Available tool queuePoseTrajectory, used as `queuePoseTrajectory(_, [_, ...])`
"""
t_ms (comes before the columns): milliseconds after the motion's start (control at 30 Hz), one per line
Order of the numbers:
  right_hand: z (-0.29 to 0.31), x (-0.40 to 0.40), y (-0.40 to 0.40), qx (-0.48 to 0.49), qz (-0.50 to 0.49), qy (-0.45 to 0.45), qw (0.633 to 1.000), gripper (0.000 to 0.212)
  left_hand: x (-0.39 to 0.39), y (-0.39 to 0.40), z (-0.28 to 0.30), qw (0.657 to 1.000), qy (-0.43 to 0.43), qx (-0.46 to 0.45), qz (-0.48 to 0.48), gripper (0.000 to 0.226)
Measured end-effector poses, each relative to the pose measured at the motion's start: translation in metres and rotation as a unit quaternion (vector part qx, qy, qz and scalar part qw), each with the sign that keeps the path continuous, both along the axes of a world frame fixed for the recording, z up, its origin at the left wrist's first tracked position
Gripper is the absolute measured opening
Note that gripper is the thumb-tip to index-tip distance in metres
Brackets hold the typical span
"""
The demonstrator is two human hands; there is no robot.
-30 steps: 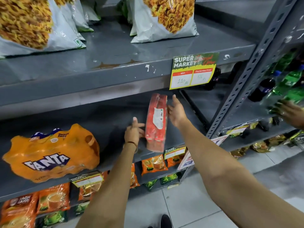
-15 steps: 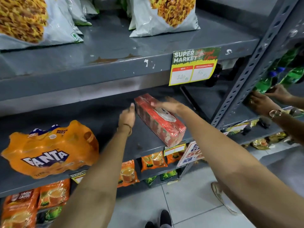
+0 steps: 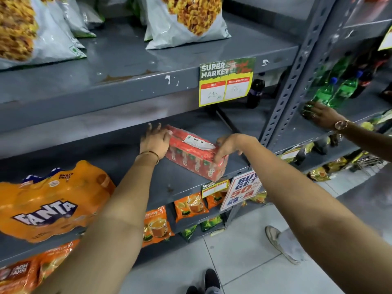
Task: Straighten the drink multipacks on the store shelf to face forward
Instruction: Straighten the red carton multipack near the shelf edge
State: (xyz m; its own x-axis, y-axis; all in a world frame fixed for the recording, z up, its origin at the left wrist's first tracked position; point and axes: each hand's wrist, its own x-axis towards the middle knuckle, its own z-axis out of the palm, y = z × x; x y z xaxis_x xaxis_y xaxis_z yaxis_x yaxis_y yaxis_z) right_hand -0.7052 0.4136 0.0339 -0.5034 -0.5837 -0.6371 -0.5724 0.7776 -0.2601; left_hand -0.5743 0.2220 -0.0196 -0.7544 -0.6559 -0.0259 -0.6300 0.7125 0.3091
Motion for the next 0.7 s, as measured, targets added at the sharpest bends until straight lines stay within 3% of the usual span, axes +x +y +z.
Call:
queuePoseTrajectory(67, [0.004,-0.01,0.001,0.01,-0.001,0.039,0.999,0.081,0.01,0.0,-0.005,0.999,0.032,-0.015,0.01,0.04])
queuePoseTrajectory(133, [0.006,-0.018,-0.001,0.023,0.011,0.07,0.997,0.082,0.02,0.005,-0.011,0.995,0.091,0.034,0.029,0.029])
queuePoseTrajectory(233, [-0.001,-0.028,-0.013,0.04,0.054,0.121,0.99,0.064,0.034,0.021,-0.011,0.974,0.173,0.12,0.08,0.02])
queuePoseTrajectory(400, [-0.014,-0.024,-0.021,0.004,0.137,0.261,0.956,0.031,0.045,0.031,-0.009,0.97,0.181,0.127,0.097,0.025])
queuePoseTrajectory(467, [-0.023,-0.02,-0.014,-0.045,0.146,0.291,0.944,0.046,0.047,0.039,-0.009,0.967,0.184,0.144,0.1,0.038])
queuePoseTrajectory(600, [-0.056,-0.011,0.007,-0.094,0.135,0.264,0.95,0.079,0.05,0.06,-0.009,0.969,0.174,0.153,0.085,0.053])
queuePoseTrajectory(700, [-0.071,-0.007,0.024,-0.143,0.122,0.277,0.942,0.081,0.054,0.079,-0.012,0.974,0.156,0.149,0.067,0.061])
